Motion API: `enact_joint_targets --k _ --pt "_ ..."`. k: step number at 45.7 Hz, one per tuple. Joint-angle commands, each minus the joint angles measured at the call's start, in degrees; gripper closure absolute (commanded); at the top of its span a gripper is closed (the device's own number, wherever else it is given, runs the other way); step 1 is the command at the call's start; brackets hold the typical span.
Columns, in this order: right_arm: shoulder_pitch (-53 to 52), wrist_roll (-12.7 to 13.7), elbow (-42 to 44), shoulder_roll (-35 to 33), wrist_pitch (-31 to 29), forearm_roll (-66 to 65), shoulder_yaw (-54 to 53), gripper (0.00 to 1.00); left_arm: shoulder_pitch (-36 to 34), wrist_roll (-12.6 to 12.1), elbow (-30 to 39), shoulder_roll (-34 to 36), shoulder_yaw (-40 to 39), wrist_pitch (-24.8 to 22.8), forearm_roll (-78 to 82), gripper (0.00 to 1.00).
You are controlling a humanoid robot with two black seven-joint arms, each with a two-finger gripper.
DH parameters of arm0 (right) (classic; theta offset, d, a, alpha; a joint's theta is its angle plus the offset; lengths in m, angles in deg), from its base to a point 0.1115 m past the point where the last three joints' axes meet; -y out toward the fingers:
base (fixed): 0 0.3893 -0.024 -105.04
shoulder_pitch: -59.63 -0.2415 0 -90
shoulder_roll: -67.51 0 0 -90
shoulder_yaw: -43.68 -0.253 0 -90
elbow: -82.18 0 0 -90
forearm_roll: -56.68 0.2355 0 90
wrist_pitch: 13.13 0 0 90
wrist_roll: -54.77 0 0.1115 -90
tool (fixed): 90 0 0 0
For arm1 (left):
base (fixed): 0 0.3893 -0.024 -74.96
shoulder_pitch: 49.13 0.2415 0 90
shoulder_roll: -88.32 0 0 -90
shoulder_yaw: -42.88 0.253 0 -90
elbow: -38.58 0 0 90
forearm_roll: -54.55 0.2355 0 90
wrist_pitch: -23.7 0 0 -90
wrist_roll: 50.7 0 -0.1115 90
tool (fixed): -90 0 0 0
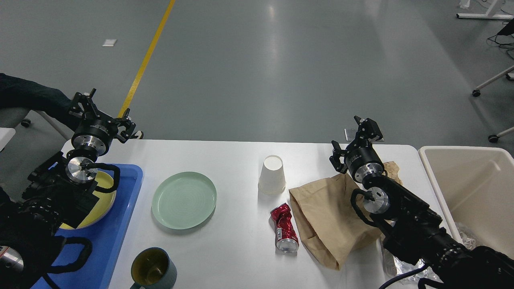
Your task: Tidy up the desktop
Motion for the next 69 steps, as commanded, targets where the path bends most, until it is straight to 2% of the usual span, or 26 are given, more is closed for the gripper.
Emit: enact_joint_targets --k 1,22,32,37,40,43,53,62,65,69 --pt "0.0 0.0 0.0 0.0 0.0 0.0 0.0 0.0 0.1 0.0 0.0 -0.3 0.3 -0.1 -0.1 0.04" --pt "0.0 0.0 -0.1 0.0 0.0 0.0 0.0 0.0 0.9 0.1 0.0 -0.4 2.8 -0.4 0.0 0.04" --pt "0.0 0.0 -0.1 0.0 0.0 0.1 0.0 0.0 -0.2 -0.7 1.4 0.2 5.6 -7.3 0.4 0.04" --pt "0.0 0.0 0.0 0.0 0.0 0.0 0.0 0.0 -2.8 -1.1 0.5 -0.1 12.9 -7.0 0.6 0.04" --pt "0.0 0.0 0.0 0.0 0.0 0.1 0.0 0.0 -3.9 -2.2 -1.3 0.2 23.6 -5.4 2.1 0.04" --pt "0.0 0.0 0.0 0.0 0.0 0.0 0.0 0.0 -4.9 -3.4 -1.6 0.5 29.4 -4.8 3.3 0.04" --pt "0.0 0.0 0.0 0.0 0.0 0.1 0.0 0.0 -8.1 -8.0 -1.5 3.9 39.6 -4.5 7.0 0.04" --pt "0.0 0.0 0.0 0.0 0.0 0.0 0.0 0.0 -7.6 -8.1 -1.6 5.4 49.0 -4.7 7.2 0.04" --pt "0.0 0.0 0.0 0.0 0.0 0.0 0.0 0.0 -7.3 -8.1 -1.5 6.0 55.8 -4.9 7.6 0.04" --pt "0.0 0.0 0.0 0.0 0.0 0.0 0.0 0.0 -7.5 -8.1 -1.5 7.1 69.1 -5.6 8.0 0.04"
